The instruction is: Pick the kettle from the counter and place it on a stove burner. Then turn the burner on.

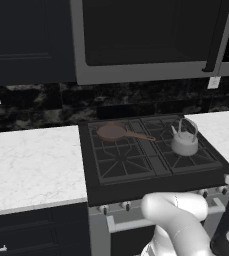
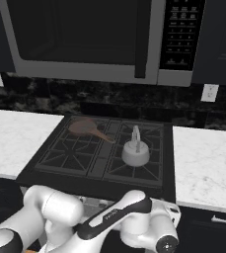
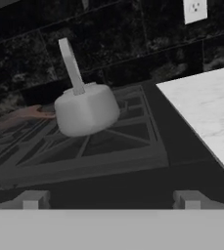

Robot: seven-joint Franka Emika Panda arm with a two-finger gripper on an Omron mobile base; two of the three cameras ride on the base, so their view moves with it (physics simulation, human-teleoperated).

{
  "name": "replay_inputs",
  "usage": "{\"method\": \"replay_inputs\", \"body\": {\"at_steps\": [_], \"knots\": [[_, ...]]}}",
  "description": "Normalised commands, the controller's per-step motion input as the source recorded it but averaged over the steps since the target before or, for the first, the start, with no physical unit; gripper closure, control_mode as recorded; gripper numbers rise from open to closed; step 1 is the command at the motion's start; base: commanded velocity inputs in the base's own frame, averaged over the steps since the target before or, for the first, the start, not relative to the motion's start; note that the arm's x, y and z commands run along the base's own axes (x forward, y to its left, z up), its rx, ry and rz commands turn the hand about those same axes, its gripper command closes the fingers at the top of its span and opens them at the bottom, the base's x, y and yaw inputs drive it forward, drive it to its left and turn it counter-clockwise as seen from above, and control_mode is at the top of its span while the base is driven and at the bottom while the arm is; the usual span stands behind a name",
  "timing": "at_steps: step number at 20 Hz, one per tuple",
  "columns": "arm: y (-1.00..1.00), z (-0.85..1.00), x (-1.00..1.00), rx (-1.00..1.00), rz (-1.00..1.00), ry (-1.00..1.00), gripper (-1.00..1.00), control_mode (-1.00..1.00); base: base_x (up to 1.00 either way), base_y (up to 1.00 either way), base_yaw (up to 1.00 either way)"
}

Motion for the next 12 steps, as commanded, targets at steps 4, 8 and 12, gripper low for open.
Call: {"method": "replay_inputs", "body": {"at_steps": [4, 8, 12], "knots": [[-0.06, -0.15, -0.01, 0.04, 0.0, 0.0, -1.0, -1.0, 0.0, 0.0, 0.0], [-0.16, -0.08, -0.08, 0.0, 0.0, -0.01, -1.0, -1.0, 0.0, 0.0, 0.0], [-0.2, 0.0, -0.28, 0.0, 0.0, -0.08, -1.0, -1.0, 0.0, 0.0, 0.0]]}}
